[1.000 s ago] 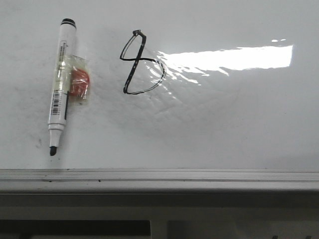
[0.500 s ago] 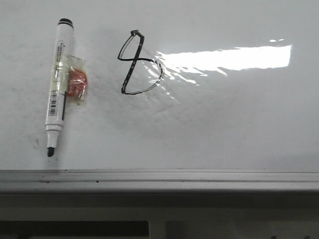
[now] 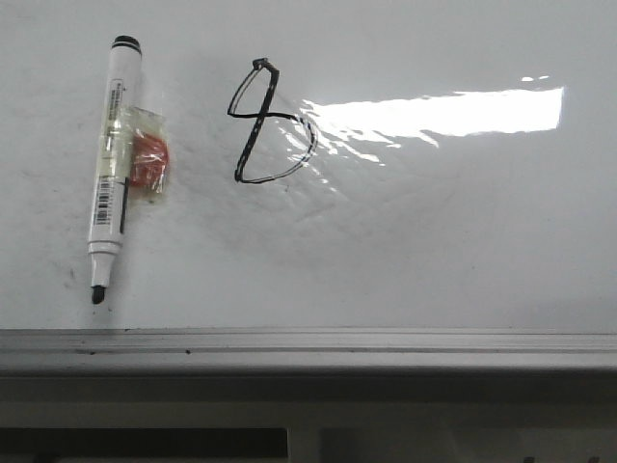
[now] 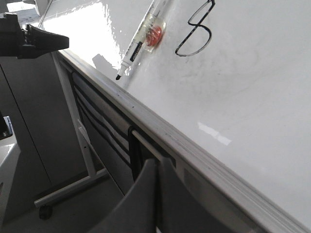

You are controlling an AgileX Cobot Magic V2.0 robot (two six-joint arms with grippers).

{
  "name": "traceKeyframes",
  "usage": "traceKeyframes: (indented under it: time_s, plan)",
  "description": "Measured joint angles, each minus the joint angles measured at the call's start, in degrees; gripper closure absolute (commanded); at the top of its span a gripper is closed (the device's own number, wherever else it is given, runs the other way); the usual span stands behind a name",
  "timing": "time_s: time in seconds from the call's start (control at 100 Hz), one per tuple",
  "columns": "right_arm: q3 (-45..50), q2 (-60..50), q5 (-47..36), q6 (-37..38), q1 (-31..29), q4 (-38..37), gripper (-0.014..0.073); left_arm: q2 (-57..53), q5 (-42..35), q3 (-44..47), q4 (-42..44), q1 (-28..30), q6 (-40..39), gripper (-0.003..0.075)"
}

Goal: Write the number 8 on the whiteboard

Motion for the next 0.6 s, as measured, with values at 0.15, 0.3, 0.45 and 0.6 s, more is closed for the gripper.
traceKeyframes:
  time_s: [0.15,0.3,0.45,0.6]
  plan:
    - [0.0,0.0,-0.1,0.0,0.0,0.0,0.0657,0.0,0.0,0.0,0.0,0.0,0.0,0.0741]
    - [0.4,0.0,-0.7,0.0,-0.1,0.0,0.0657,0.0,0.0,0.0,0.0,0.0,0.0,0.0741]
    - [0.6,0.0,-2.9,0.0,-4.0,-0.1,0.0657,0.0,0.0,0.0,0.0,0.0,0.0,0.0741]
    - [0.6,0.0,-7.2,0.0,-14.9,-0.9,0.0657,0.0,0.0,0.0,0.0,0.0,0.0,0.0741]
